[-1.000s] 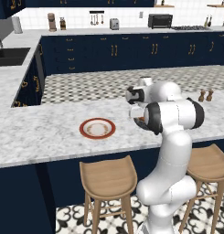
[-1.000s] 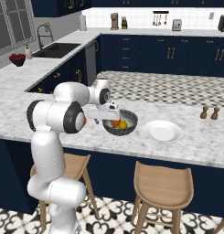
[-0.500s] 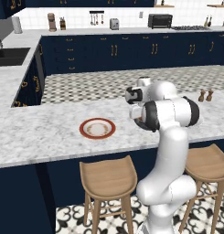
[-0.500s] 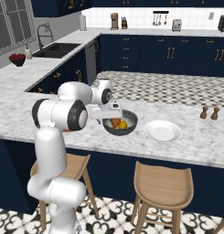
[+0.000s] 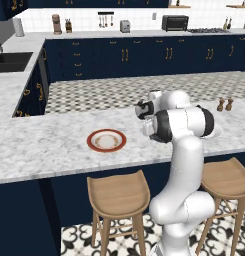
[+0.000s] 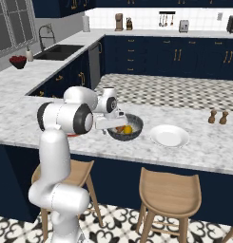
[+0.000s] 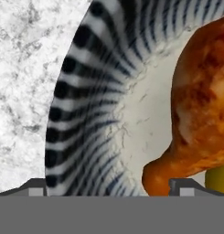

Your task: Pick the chicken drumstick and lemon from their plates and place them in the bowl. Then put the bowl in the fridge.

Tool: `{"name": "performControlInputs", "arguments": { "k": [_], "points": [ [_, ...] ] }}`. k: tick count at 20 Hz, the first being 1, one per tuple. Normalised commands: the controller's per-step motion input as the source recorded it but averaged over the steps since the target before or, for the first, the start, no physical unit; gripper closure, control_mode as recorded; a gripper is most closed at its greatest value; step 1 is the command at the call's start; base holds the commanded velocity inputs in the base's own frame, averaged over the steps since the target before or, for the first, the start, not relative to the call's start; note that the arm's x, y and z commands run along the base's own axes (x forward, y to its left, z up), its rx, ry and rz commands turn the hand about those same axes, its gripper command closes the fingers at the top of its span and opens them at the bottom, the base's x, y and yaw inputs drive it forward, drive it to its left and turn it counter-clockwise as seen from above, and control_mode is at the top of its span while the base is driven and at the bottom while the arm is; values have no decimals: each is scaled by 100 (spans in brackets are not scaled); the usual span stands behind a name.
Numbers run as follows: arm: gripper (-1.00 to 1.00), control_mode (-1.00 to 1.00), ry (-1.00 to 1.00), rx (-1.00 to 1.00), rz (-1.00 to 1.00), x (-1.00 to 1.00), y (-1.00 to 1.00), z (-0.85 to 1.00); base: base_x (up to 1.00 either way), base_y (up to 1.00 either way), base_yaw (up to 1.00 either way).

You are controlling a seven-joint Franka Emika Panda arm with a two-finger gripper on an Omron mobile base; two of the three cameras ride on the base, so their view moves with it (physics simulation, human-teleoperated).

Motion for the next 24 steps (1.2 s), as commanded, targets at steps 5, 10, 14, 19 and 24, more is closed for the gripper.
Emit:
{"name": "performControlInputs", "arguments": {
  "k": [5, 10, 14, 19, 24],
  "points": [
    [-100, -100, -3, 0, 2, -4, 0, -20, 0, 0, 0],
    [-100, -100, -9, 0, 0, -15, 0, -7, 0, 0, 0],
    [100, -100, -14, 0, 0, -14, 0, -13, 0, 0, 0],
    [100, -100, -15, 0, 0, -19, 0, -3, 0, 0, 0],
    [100, -100, -15, 0, 2, -24, -15, 32, 0, 0, 0]
  ]
}}
